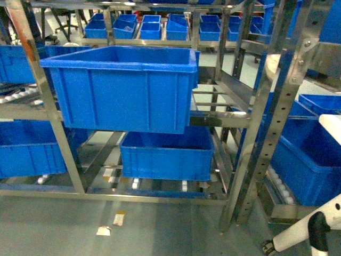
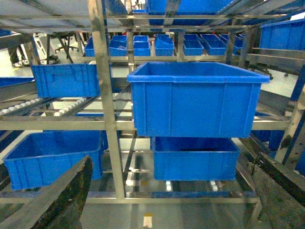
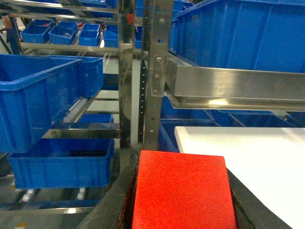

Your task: Place magnetic block on left shelf second layer

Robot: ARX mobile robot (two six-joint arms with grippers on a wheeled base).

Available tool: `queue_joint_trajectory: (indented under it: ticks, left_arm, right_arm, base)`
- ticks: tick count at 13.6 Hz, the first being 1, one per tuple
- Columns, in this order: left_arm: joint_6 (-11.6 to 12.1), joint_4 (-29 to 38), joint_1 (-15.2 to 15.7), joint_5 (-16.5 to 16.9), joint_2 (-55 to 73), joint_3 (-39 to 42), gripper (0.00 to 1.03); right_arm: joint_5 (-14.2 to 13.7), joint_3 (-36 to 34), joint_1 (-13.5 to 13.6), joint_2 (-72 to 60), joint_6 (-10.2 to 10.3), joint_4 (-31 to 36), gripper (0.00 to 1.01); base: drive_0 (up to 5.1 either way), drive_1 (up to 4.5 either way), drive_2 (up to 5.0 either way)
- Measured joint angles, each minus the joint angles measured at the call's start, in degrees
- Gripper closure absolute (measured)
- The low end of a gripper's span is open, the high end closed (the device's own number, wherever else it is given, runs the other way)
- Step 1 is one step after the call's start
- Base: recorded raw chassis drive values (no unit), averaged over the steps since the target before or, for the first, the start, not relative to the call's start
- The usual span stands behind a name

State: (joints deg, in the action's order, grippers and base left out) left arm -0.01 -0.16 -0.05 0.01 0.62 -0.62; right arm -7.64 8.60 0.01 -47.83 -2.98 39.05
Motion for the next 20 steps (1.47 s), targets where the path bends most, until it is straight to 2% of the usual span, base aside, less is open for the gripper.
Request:
queue_joint_trajectory:
  ticks: [20]
  left_arm:
    - [0.02, 0.04, 0.0, -0.09, 0.0, 0.0, 0.05]
  right_arm:
    - [0.04, 0.0, 0.04, -0.04, 0.0, -0.26, 0.67]
  base:
    - [-4.9, 2.4, 2.4]
